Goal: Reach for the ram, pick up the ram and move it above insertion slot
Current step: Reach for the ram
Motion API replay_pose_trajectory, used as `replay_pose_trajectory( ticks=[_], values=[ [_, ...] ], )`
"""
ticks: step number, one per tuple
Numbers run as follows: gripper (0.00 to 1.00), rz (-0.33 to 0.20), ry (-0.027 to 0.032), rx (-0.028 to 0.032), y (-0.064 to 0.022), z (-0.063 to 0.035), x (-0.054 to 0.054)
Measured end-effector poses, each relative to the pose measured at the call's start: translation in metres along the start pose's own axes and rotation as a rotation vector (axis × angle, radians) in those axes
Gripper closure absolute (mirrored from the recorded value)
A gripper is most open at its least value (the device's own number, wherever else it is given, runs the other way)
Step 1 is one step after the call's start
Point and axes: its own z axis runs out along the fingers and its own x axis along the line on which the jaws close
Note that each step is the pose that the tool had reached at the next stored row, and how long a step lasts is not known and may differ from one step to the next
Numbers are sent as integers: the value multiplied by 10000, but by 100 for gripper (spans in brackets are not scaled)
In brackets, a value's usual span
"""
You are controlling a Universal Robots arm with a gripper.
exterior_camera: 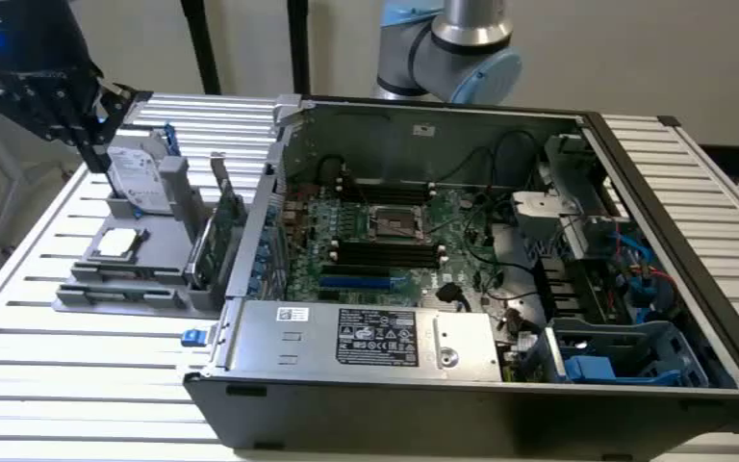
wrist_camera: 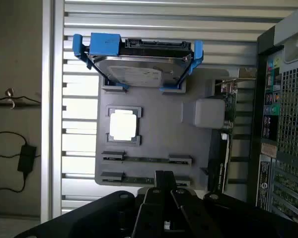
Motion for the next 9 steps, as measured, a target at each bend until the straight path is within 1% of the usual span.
replay_pose_trajectory(
  ticks=[9],
  values=[
    [89,-3,0,1,0,0,0]
  ],
)
